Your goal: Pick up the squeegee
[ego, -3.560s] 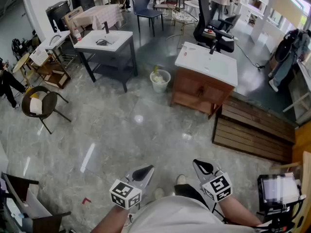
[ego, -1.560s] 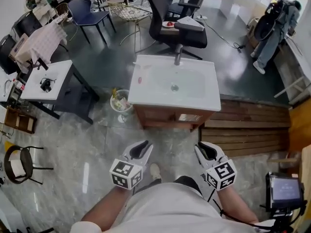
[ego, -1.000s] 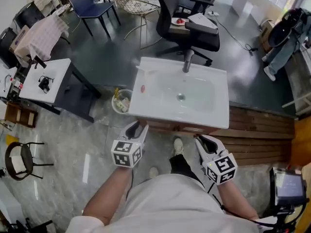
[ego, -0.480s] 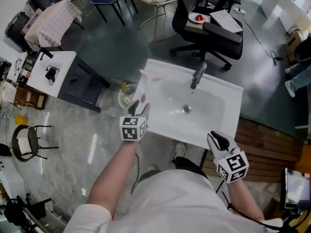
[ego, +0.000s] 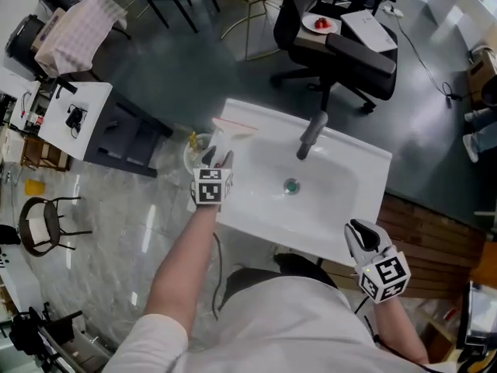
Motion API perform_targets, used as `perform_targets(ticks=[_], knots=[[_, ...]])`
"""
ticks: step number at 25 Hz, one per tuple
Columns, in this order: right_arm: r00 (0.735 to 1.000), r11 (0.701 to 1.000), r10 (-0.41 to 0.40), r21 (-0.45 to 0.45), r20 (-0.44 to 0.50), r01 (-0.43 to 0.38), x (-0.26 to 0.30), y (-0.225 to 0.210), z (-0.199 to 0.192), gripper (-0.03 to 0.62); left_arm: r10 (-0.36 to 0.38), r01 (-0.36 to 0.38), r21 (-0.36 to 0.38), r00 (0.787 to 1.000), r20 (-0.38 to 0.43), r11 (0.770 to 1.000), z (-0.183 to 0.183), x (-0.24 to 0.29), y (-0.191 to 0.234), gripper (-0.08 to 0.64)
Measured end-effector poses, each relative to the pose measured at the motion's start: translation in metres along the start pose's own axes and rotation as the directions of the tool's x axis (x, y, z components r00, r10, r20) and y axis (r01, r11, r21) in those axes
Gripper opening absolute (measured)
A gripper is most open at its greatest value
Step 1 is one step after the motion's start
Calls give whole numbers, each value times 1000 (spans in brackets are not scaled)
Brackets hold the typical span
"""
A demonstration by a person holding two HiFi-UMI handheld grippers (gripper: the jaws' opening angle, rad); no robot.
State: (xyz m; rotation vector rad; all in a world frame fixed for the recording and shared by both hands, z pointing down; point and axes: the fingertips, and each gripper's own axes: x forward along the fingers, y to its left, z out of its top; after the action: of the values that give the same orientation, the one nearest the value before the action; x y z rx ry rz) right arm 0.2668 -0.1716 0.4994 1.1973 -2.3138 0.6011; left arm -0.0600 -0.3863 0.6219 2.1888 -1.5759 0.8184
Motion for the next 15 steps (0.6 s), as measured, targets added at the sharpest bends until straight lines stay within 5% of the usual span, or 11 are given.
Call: perform_targets(ticks=[8, 15], knots=[[999, 1000, -21, 7, -38, 22, 1, -34, -7, 42, 30, -29, 35, 999, -22, 999, 3, 43, 4, 194], [998, 1000, -23, -13, -60, 22, 3, -40, -11, 42, 44, -44, 11, 999, 11, 999, 4, 50, 6, 104]])
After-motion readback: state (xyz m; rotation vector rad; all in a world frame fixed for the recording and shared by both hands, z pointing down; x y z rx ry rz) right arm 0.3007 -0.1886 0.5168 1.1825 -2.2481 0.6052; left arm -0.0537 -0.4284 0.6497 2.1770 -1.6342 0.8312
